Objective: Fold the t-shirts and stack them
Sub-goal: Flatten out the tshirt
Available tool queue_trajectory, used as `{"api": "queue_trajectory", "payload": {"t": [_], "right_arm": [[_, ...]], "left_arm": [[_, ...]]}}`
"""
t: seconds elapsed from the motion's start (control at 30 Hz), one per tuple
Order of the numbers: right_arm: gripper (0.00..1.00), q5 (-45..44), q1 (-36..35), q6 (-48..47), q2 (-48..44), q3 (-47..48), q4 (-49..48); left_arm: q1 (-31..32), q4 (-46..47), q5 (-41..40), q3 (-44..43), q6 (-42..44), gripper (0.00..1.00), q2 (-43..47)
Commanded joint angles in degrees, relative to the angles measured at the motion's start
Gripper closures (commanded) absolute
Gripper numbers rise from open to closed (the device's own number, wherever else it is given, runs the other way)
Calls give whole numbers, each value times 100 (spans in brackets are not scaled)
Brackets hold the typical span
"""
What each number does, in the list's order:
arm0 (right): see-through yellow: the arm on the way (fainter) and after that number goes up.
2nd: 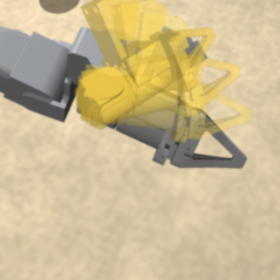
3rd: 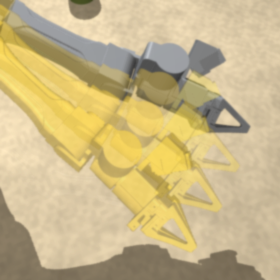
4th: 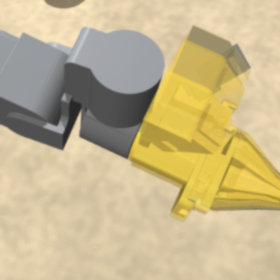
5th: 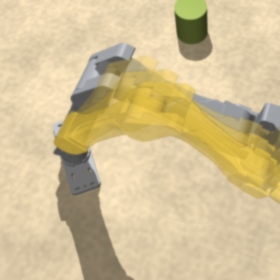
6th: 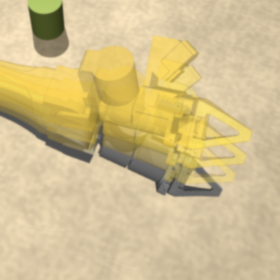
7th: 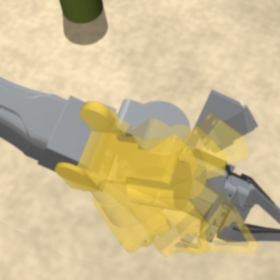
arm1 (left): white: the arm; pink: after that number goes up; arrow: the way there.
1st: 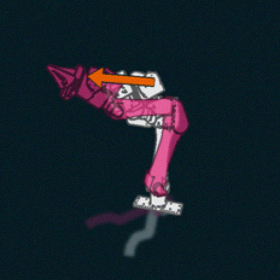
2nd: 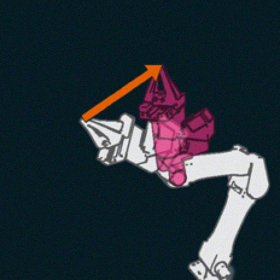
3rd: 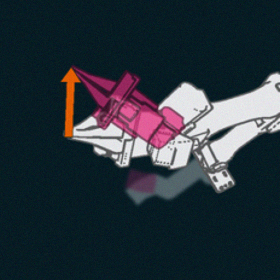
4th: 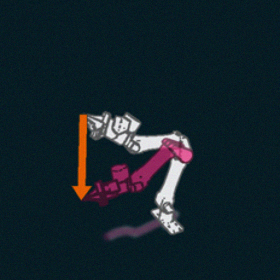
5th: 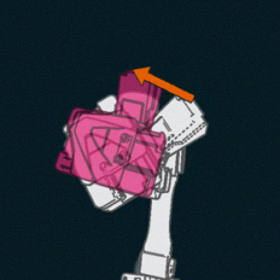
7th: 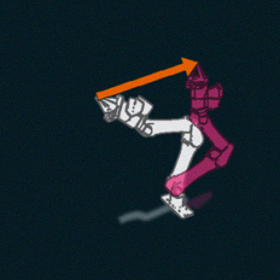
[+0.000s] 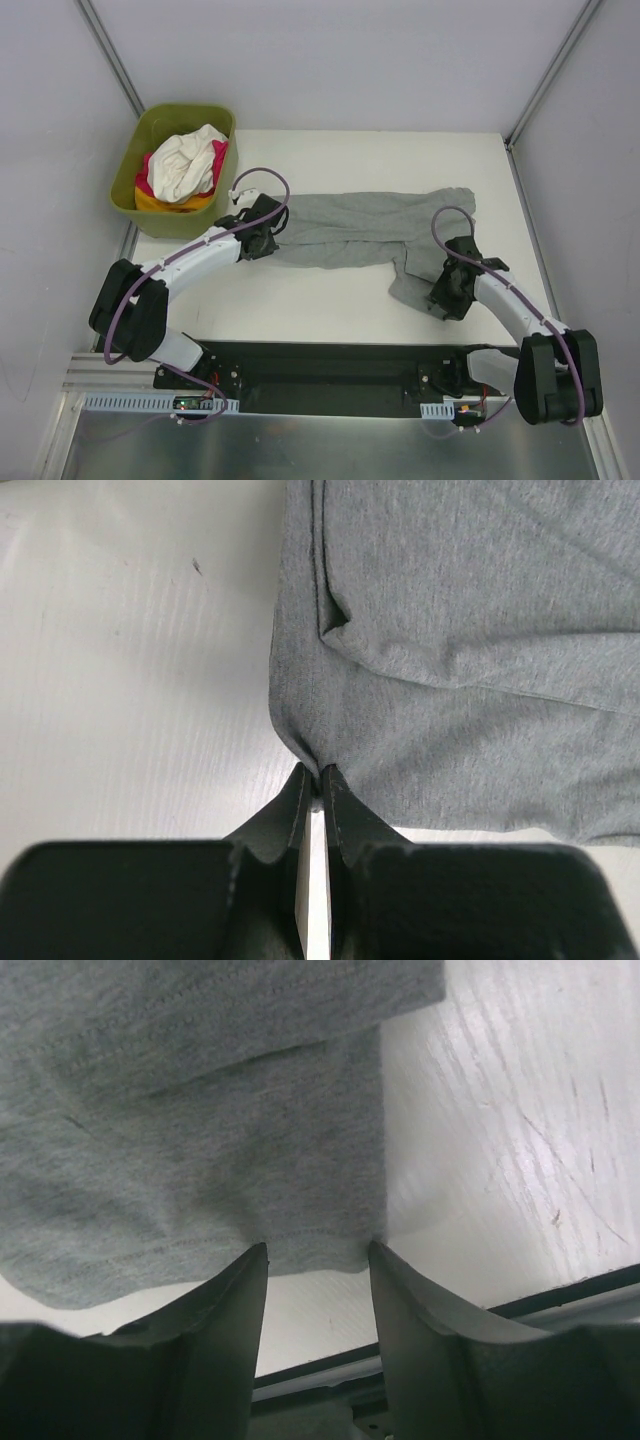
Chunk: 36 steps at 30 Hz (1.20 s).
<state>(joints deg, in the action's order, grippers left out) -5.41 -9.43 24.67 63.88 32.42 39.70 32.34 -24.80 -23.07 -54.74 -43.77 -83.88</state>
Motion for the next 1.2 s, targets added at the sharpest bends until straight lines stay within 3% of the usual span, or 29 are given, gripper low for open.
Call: {"api": "queue_trajectory", "payload": {"t": [0.0, 0.13, 0.27, 0.4, 0.77, 0.93, 1.17], "right_arm": [[53, 172, -32, 74, 388, -34, -454], [56, -4, -32, -14, 678, 18, -595], [81, -22, -24, -155, 784, 53, -981], [99, 31, -24, -471, 758, 159, -1306], [100, -662, -32, -1420, -1507, 790, -2018], [99, -1172, -24, -1491, -2010, 1186, -2475], [99, -1655, -24, -2105, -2020, 2276, -3073]], "left_arm": [[71, -87, -145, 60, 18, 100, 249], [71, -87, -110, 112, -26, 100, 275], [71, -87, -92, 130, -44, 100, 293], [62, -87, -101, 113, 8, 100, 354], [62, -78, -312, 25, 246, 100, 864], [88, -78, -488, -194, 413, 100, 1224], [124, 211, -593, -818, 887, 100, 1786]]}}
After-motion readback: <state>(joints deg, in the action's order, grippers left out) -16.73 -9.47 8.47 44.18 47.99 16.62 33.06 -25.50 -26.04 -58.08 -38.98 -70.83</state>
